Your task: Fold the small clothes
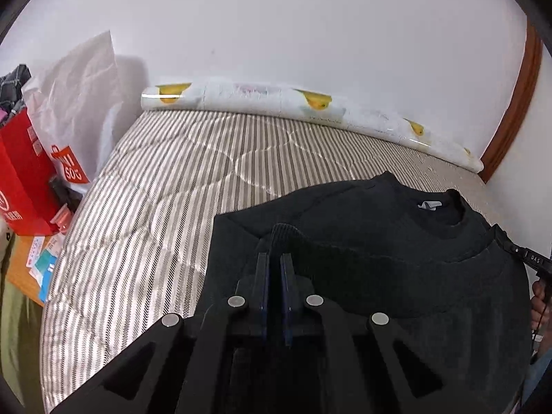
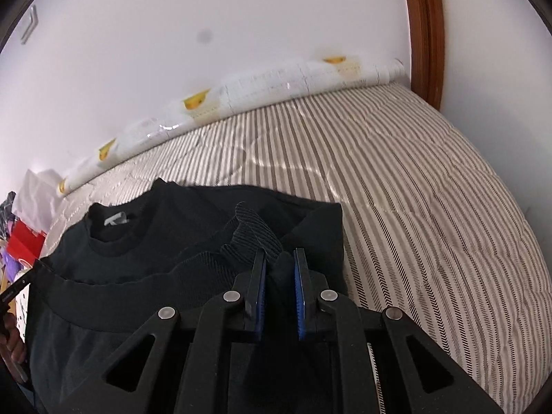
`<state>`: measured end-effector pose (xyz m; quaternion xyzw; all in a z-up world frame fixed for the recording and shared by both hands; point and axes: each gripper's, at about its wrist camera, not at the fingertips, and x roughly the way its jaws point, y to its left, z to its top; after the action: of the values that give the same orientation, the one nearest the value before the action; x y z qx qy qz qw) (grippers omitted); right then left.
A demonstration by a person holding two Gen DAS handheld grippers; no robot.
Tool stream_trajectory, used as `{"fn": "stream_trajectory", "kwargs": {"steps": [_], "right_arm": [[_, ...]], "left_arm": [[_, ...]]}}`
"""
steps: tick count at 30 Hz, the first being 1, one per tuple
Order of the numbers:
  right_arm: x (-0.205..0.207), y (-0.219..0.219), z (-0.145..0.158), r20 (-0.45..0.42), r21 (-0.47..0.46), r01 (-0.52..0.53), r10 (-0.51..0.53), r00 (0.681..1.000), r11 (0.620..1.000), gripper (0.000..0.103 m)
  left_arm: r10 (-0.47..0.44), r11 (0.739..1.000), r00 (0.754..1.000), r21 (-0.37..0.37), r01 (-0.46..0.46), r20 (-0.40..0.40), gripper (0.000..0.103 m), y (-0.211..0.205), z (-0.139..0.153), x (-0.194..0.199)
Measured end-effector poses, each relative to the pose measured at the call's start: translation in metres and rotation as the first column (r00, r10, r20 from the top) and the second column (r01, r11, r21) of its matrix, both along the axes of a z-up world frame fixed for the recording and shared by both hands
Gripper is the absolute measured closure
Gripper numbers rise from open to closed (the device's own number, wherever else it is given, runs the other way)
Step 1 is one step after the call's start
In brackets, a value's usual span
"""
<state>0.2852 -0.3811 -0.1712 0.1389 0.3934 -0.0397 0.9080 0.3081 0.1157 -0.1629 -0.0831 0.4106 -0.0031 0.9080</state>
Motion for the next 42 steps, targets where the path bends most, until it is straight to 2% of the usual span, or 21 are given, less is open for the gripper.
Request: {"fn": "stream_trajectory", "kwargs": {"steps": [3,5,7,10,14,19,23,27,31,35,37,38,39,42], "right_arm": [[-0.001,0.003,0.002,-0.032,-0.039,-0.005,0.004,0.999,0.999,0.083],[-0.007,0.006,0.009,-0.081,-0.079,0.002,-0.008,0.997,0.997,0.065],[-0.019,0.012,0.021,-0.058,-0.107,0.005,-0.011,0.998,0.994,0.065],[-0.041,0.040,0.042,-0.011,-0.169,-0.032,0.031,0.999,0.985,0.061],[-0.060,0.084,0.058,0.028,-0.200,-0.105,0.113,0.993,0.974,0.060],[-0.078,0.143,0.050,0.024,-0.217,-0.168,0.178,0.984,0.962,0.060],[-0.085,0.182,0.031,-0.005,-0.176,-0.230,0.233,0.973,0.957,0.060],[-0.084,0.212,0.010,-0.034,-0.250,-0.226,0.224,0.974,0.942,0.060],[-0.080,0.224,-0.012,-0.095,-0.259,-0.222,0.204,0.974,0.940,0.063],[-0.085,0.230,-0.017,-0.092,-0.282,-0.203,0.185,0.979,0.938,0.065],[-0.093,0.231,-0.016,-0.090,-0.285,-0.202,0.184,0.979,0.937,0.065],[-0.096,0.232,-0.016,-0.091,-0.285,-0.206,0.187,0.978,0.936,0.065],[-0.102,0.233,-0.016,-0.092,-0.291,-0.211,0.192,0.977,0.933,0.065],[-0.114,0.235,-0.015,-0.090,-0.308,-0.220,0.201,0.975,0.926,0.065]], "left_arm": [[0.005,1.000,1.000,-0.015,-0.005,-0.015,0.094,0.000,0.001,-0.001],[0.001,1.000,1.000,-0.029,-0.002,-0.020,0.093,0.000,0.004,-0.005],[0.000,1.000,1.000,-0.026,0.000,-0.022,0.090,-0.001,0.009,-0.010],[-0.002,1.000,1.000,-0.006,0.001,-0.007,0.077,-0.006,0.018,-0.024],[0.000,1.000,1.000,0.007,0.000,0.023,0.064,-0.011,0.032,-0.047],[0.007,1.000,1.000,0.000,-0.007,0.025,0.063,-0.012,0.039,-0.074],[0.005,1.000,1.000,-0.005,-0.005,0.003,0.063,-0.010,0.035,-0.099],[0.013,1.000,1.000,-0.025,-0.013,-0.005,0.063,-0.003,0.029,-0.130],[0.019,0.998,0.999,-0.057,-0.021,-0.031,0.063,0.007,0.018,-0.158],[0.024,0.994,0.998,-0.102,-0.029,-0.051,0.063,0.018,0.006,-0.182],[0.023,0.992,0.999,-0.122,-0.029,-0.047,0.057,0.022,0.003,-0.192],[0.022,0.991,0.999,-0.134,-0.028,-0.046,0.046,0.023,0.002,-0.199],[0.020,0.989,0.999,-0.144,-0.026,-0.042,0.043,0.024,0.002,-0.203],[0.007,0.987,0.999,-0.163,-0.013,-0.037,0.043,0.023,0.000,-0.217]]}}
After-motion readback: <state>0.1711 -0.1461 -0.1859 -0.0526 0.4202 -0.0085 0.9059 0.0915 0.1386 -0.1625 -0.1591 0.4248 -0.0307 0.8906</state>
